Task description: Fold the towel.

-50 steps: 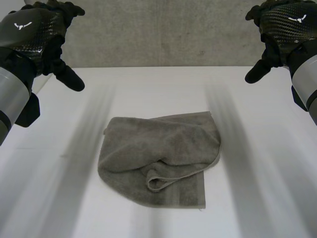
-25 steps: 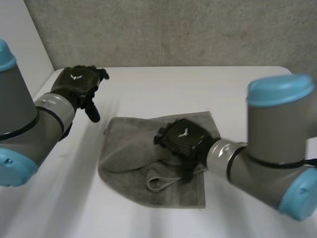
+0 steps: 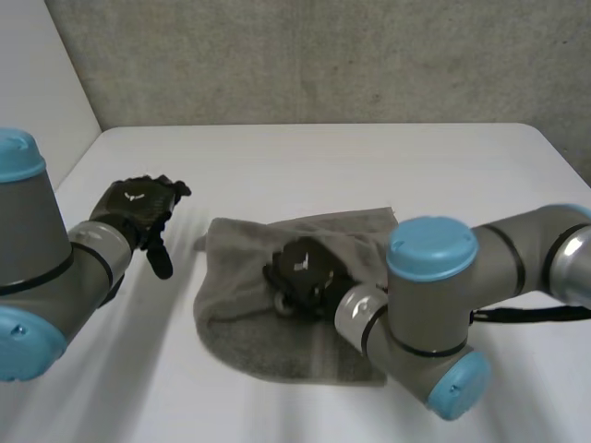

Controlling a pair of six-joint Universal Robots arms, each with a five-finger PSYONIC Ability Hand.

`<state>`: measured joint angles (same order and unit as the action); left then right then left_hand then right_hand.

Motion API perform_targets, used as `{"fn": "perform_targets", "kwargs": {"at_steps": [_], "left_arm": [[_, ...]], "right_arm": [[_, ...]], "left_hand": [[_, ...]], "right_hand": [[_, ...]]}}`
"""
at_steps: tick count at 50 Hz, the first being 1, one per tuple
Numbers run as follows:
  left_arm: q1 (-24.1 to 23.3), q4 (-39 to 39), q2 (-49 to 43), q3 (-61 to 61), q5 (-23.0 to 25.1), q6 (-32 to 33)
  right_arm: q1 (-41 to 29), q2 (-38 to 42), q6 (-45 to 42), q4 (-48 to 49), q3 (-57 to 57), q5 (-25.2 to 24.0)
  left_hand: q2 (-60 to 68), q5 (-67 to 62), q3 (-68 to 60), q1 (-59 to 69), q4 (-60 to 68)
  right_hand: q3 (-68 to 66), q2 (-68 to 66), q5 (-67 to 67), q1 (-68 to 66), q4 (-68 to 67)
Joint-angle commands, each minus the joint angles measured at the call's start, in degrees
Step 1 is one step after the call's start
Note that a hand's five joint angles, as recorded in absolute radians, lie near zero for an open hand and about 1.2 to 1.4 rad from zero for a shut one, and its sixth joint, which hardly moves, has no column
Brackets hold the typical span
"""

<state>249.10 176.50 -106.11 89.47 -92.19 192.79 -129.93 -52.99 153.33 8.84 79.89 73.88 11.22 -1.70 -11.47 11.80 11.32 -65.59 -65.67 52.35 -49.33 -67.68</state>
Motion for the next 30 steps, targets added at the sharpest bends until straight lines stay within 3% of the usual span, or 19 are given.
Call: {"fn": "perform_targets", "kwargs": {"at_steps": [1,6,8,12,17,23,30], "left_arm": [[-0.72,1.48,0.38,2.64,1.48,0.04],[-0.11,3.93,-0.76,3.87,8.76,0.04],[-0.11,3.94,-0.77,3.87,8.78,0.04],[0.15,8.31,-4.26,3.96,13.51,0.04],[0.07,13.77,-7.70,3.08,13.79,-0.22],[-0.81,20.02,-9.64,2.37,13.26,-1.98],[-0.81,23.89,-9.29,3.17,13.17,-9.01]], "right_arm": [[0.47,-12.99,10.12,3.64,-1.39,3.64],[1.35,-19.43,15.24,1.61,-3.25,3.46],[1.70,-21.19,15.77,0.03,-3.69,3.11],[2.23,-24.97,15.86,-4.63,-4.83,0.12],[3.11,-26.98,15.86,-9.01,-5.00,-3.65],[3.11,-26.99,15.42,-10.51,-3.86,-4.18],[4.34,-26.72,15.33,-11.22,-1.49,-4.54]], "left_hand": [[0.85,-0.37,-0.60,0.27,0.75],[0.18,0.30,0.07,-0.40,0.08],[0.18,0.31,0.08,-0.40,0.08],[-1.17,1.65,1.42,-1.75,-1.27],[-1.17,1.65,1.42,-1.75,-1.27],[-1.17,1.65,1.42,-1.75,-1.27],[-1.17,1.65,1.42,-1.75,-1.27]], "right_hand": [[-14.41,-14.33,17.65,-30.67,-12.32],[-14.41,-14.33,17.65,-30.67,-12.32],[-14.41,-14.33,17.65,-30.67,-12.32],[-14.41,-14.33,17.65,-30.67,-12.32],[-14.41,-14.33,17.65,-30.67,-12.32],[-14.41,-14.33,17.65,-30.67,-12.32],[-14.41,-14.33,17.65,-30.67,-12.32]]}}
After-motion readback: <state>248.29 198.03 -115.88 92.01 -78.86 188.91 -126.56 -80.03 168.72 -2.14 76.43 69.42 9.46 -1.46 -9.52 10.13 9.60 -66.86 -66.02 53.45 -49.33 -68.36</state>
